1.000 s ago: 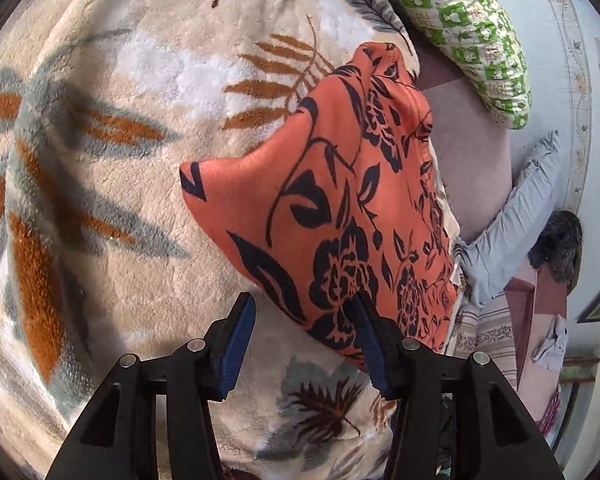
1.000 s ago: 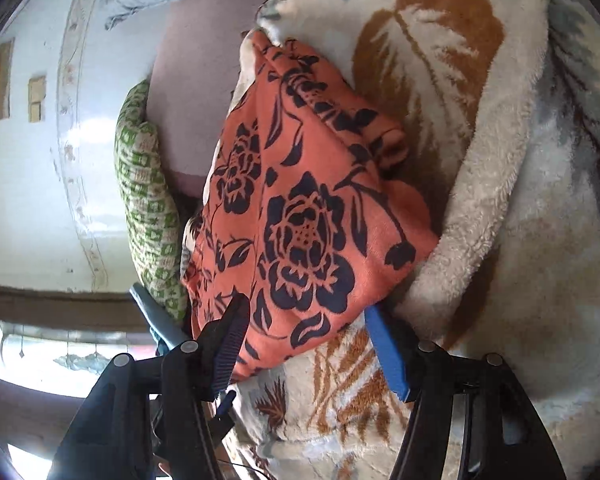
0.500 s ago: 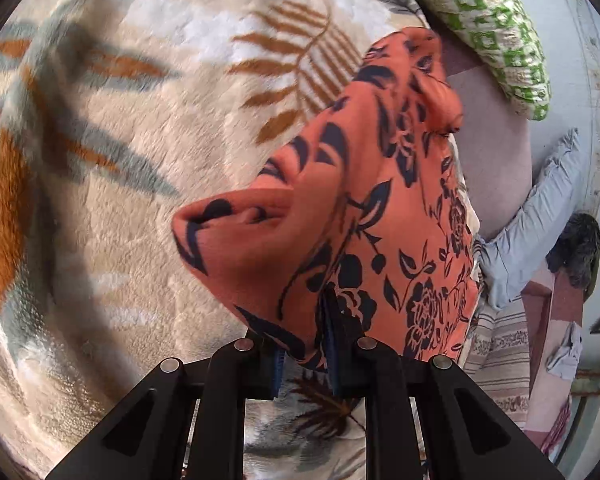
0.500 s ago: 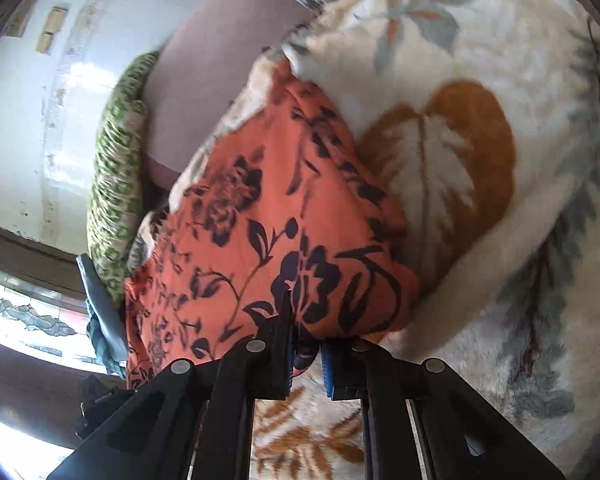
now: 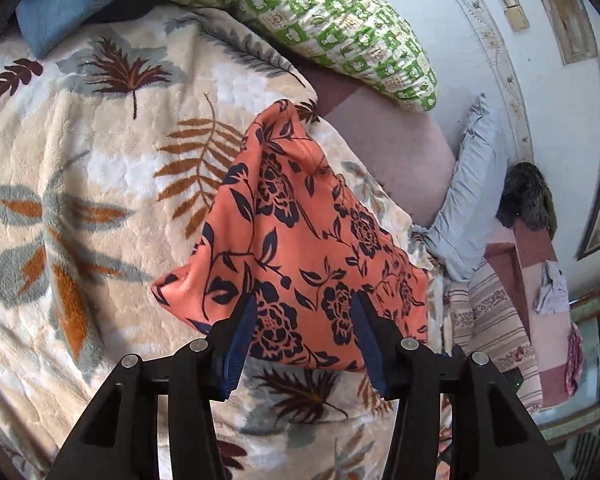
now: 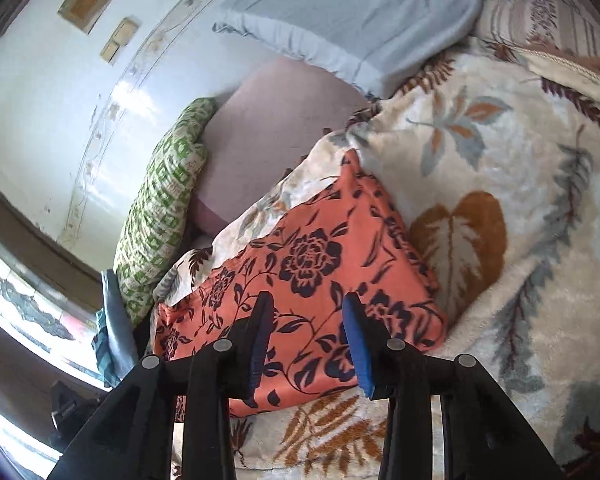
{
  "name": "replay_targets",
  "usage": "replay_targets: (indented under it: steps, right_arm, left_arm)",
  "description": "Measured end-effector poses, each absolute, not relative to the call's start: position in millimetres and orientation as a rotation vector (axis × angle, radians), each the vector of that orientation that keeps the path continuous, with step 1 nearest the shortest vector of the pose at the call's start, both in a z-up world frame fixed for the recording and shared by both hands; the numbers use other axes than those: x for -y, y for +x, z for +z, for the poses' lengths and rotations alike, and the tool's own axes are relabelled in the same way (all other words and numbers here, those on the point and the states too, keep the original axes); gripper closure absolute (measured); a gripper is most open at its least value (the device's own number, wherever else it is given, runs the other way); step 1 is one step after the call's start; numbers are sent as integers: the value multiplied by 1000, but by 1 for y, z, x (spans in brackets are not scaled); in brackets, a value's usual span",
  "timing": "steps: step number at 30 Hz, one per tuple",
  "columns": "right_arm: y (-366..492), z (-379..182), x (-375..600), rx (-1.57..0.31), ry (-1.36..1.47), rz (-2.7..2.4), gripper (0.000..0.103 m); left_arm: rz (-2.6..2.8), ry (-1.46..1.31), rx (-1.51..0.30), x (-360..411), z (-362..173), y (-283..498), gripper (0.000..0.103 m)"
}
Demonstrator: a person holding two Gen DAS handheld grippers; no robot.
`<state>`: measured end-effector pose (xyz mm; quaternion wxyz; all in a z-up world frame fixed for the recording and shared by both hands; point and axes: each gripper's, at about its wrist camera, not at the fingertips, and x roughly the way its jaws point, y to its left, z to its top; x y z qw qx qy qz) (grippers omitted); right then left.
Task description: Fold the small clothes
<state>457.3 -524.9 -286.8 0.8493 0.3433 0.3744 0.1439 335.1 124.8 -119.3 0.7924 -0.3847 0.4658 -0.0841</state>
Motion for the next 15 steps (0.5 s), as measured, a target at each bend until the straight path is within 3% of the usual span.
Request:
replay_targets:
  steps: [6, 11, 15]
  right_arm:
    - [501, -297, 463, -915, 637, 446, 62]
    - [545, -311, 412, -985, 563, 540, 62]
    - [567, -352, 404, -1092, 566, 484, 63]
  left_arm:
    - [-114, -797, -1038, -119, -135, 362, 56]
    - [-49, -543, -1094, -97, -151, 383, 56]
    - [-20, -564, -1083, -102, -169, 386, 67]
